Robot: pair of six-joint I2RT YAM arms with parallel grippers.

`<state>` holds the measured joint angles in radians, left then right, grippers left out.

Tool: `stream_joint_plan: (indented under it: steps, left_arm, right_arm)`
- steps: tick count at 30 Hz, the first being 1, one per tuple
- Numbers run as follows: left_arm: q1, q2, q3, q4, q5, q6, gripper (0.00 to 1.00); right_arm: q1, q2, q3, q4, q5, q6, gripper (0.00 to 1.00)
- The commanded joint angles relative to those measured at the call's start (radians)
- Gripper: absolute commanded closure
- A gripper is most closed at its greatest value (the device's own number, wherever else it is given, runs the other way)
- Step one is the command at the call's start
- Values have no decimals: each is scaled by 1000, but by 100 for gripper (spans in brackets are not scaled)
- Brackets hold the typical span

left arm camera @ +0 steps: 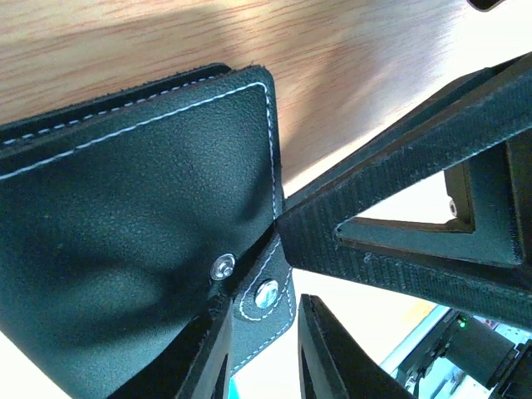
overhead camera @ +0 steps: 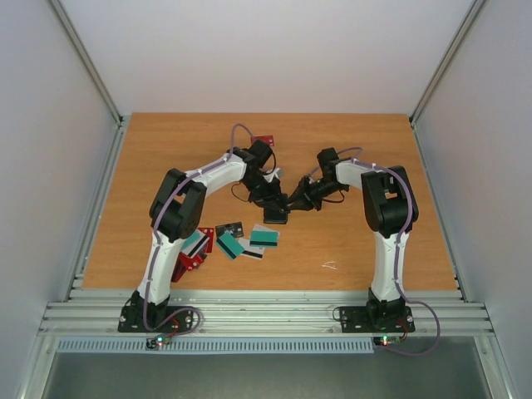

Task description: Put the credit cards into the card holder

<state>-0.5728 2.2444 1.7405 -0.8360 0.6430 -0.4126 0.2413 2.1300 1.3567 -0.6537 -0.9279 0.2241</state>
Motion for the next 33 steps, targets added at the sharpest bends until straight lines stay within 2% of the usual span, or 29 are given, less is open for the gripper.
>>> stream_joint_plan:
  steps: [1,5,12,27,33]
  left_arm:
    - [2,19,-6,22,-3,-13,74]
    - [1,31,-10,16,-21,-12,71]
    - [-5,60,-8,39,13,-18,74]
    - [-11,69,-8,68,43,-28,82]
    - [-14,70,-3,65,46,-24,89]
  right_arm:
    - [15,20,-14,-23,37,-6,77]
    - [16,23,-19,-21,40,-9,78]
    - [17,31,-24,-17,44,-14,78]
    - [19,31,-30,-15,51,-17,79]
    - [18,31,-30,-17,52,-19,79]
